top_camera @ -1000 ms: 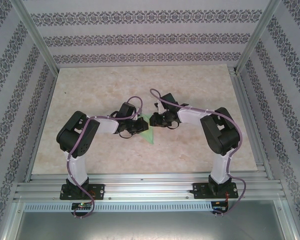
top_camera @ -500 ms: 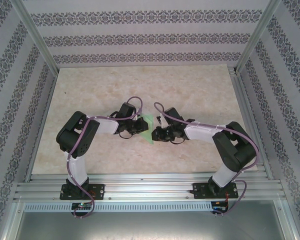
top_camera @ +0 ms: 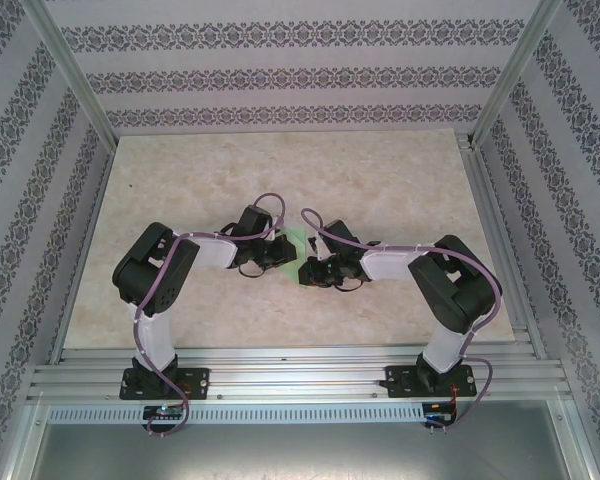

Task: Fold a paper plane with a square sheet of paper (fold left side to right side)
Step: Fourth fold the wing at the center of the table.

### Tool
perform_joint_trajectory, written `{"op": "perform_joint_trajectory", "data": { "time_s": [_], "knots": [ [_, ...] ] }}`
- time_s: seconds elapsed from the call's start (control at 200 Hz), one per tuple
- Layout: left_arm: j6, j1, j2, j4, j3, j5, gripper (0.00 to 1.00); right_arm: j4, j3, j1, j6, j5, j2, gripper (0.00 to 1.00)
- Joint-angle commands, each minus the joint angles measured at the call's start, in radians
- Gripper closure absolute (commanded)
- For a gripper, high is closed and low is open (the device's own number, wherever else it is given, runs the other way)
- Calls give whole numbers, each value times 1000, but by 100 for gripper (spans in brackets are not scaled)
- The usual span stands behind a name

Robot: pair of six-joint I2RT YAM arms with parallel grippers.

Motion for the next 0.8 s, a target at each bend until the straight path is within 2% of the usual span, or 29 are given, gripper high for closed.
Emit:
{"op": "perform_joint_trajectory", "data": {
  "time_s": [0.0,0.43,0.59,0.794],
  "knots": [
    [40,-7,35,-89,-31,-96,89,-13,-2,20,2,-6,19,84],
    [47,-2,43,-99,-25,-102,89,-137,-17,57,-60,-3,-40,89],
    [42,-1,45,-92,-26,-96,89,-154,-8,69,-68,29,-90,83],
    [40,-1,41,-84,-29,-88,89,-108,2,67,-55,46,-117,81]
  ]
}}
